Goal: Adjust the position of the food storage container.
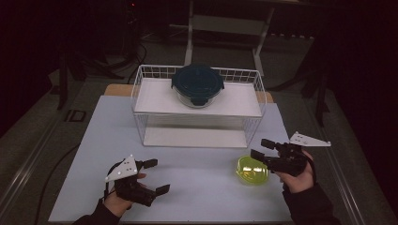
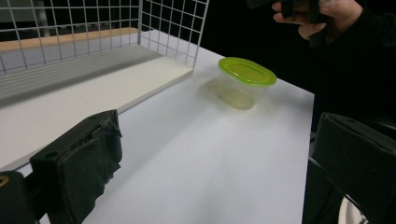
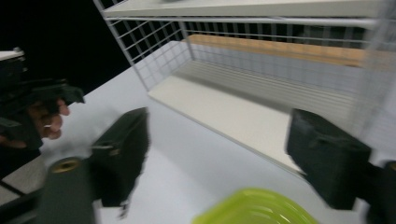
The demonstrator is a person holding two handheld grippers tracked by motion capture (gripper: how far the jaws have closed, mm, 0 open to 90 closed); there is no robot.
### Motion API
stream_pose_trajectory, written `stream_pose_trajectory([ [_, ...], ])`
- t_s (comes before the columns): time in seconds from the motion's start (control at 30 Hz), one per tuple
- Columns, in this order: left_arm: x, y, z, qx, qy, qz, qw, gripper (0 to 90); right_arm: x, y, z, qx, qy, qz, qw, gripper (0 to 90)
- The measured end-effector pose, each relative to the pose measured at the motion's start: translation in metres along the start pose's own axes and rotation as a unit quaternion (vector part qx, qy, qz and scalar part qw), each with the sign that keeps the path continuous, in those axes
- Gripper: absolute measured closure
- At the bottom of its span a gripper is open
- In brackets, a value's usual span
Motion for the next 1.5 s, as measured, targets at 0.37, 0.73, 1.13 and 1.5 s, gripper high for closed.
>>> stream_pose_trajectory([
  [0.37, 0.000, -0.001, 0.000, -0.001, 0.001, 0.003, 1.0000, 1.2, 0.035, 0.024, 0.030, -0.035, -0.010, 0.083, 0.9959, 48.9],
  [0.73, -0.002, 0.000, 0.000, 0.001, 0.010, 0.009, 0.9999, 1.2, 0.063, 0.028, 0.064, -0.086, -0.022, 0.151, 0.9845, 72.1],
  [1.13, -0.001, 0.000, 0.001, -0.001, 0.002, 0.004, 1.0000, 1.2, 0.065, 0.018, 0.095, -0.134, -0.040, 0.136, 0.9807, 89.8],
  [1.5, -0.001, 0.000, 0.001, -0.002, 0.000, 0.002, 1.0000, 1.2, 0.056, 0.007, 0.107, -0.157, -0.053, 0.100, 0.9810, 90.0],
])
Point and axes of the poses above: each handheld gripper's, and its own axes: y roughly backward along the jaws, z roughly out of its underside, x roughly to its right, the point moved 2 cm from there along -y, roughly forward along the jaws, and after that the axes turned 4 degrees about -z, right-handed, at the moved point
